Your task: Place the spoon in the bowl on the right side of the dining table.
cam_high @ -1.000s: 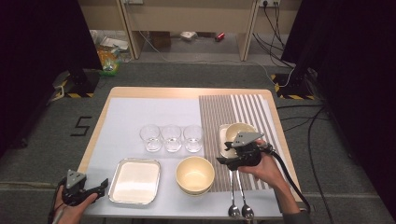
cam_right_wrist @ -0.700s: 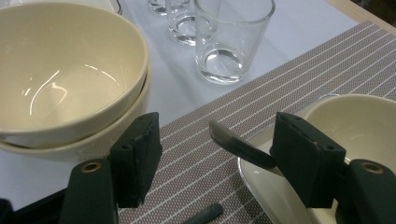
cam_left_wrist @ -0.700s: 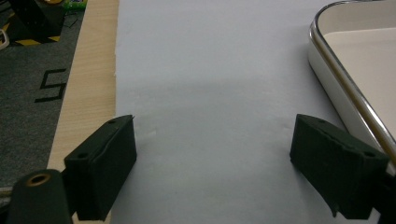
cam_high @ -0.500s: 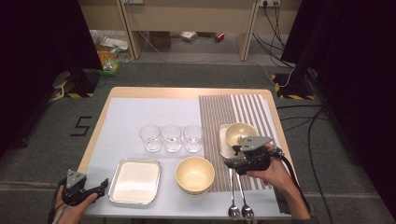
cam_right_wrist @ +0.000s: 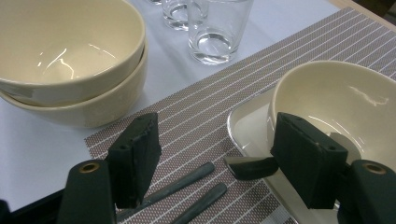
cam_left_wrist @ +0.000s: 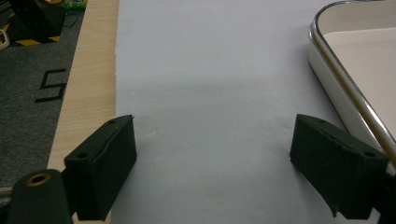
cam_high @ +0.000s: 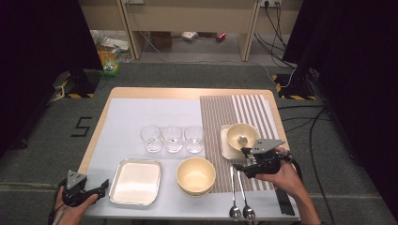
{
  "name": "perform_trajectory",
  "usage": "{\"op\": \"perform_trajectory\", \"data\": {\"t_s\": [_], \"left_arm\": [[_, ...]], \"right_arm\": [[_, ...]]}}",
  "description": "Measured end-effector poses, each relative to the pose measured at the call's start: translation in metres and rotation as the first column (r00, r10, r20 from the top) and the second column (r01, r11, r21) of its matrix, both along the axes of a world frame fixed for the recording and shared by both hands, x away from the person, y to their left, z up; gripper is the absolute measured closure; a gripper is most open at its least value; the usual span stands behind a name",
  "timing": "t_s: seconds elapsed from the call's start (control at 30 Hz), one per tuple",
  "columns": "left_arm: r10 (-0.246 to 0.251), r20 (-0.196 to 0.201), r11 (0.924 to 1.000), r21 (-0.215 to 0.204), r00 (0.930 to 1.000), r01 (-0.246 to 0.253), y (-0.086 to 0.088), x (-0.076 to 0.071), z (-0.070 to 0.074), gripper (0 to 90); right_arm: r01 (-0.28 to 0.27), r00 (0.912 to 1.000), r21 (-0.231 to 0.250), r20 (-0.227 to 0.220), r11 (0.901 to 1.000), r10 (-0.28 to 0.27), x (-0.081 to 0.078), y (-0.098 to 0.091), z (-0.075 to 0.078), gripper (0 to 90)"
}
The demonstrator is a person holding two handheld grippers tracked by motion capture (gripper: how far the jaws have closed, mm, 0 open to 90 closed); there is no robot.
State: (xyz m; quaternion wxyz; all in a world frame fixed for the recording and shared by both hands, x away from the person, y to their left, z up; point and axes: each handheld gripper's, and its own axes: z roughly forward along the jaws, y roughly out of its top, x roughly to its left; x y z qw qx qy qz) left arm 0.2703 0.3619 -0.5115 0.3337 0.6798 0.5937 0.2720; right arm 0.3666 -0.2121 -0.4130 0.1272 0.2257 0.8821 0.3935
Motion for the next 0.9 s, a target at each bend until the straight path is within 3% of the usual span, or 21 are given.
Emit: {"op": "perform_trajectory", "data": {"t_s": [0.47,0.9], "left_arm": [[0.0,0.0,1.0,0.0,1.0,0.0,0.0,0.0,0.0,13.4],[0.0,0.0,1.0,0.0,1.0,0.0,0.0,0.0,0.0,13.4]], "right_arm": [[0.019,0.9998,0.005,-0.002,0.9998,-0.019,-0.003,-0.011,0.002,31.2],[0.01,0.9999,-0.002,-0.001,0.9999,-0.01,-0.004,-0.009,0.001,31.3]]}}
